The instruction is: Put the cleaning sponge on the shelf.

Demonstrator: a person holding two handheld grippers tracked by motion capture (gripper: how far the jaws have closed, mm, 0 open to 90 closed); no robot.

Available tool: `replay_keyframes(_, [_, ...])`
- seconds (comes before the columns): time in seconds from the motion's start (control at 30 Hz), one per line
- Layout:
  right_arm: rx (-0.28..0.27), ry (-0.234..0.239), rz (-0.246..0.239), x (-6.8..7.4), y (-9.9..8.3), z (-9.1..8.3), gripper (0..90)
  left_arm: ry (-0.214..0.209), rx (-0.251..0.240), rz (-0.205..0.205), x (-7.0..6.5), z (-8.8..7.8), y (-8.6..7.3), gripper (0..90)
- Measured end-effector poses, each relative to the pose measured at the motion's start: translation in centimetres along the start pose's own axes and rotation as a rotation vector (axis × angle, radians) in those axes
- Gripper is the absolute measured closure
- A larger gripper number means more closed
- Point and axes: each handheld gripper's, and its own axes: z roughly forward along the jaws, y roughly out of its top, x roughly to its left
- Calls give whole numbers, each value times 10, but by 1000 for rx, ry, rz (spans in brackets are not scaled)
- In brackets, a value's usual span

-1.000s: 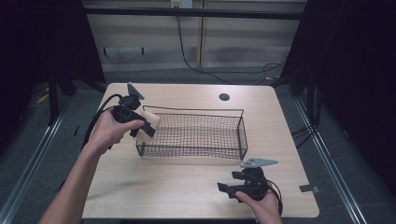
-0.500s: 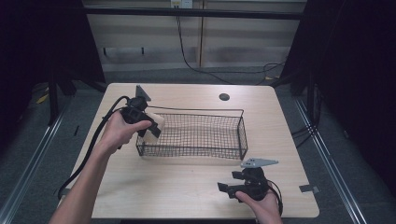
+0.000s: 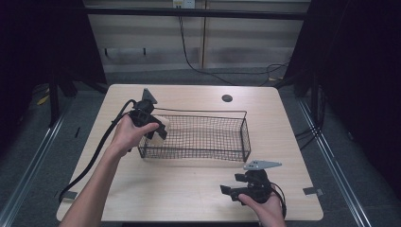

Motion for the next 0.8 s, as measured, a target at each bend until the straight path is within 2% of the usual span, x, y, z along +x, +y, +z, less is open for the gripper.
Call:
replay_keyframes(0.17, [0, 0, -1, 0, 0, 0, 224, -7, 1, -10, 0, 6, 2, 301])
replay_keyframes(0.43, [4, 4, 1, 1, 0, 0, 224, 6, 7, -23, -1, 18, 3, 301])
replay_keyframes(0.8, [3, 3, 0, 1, 0, 1, 224, -10, 12, -53, 10, 27, -2, 301])
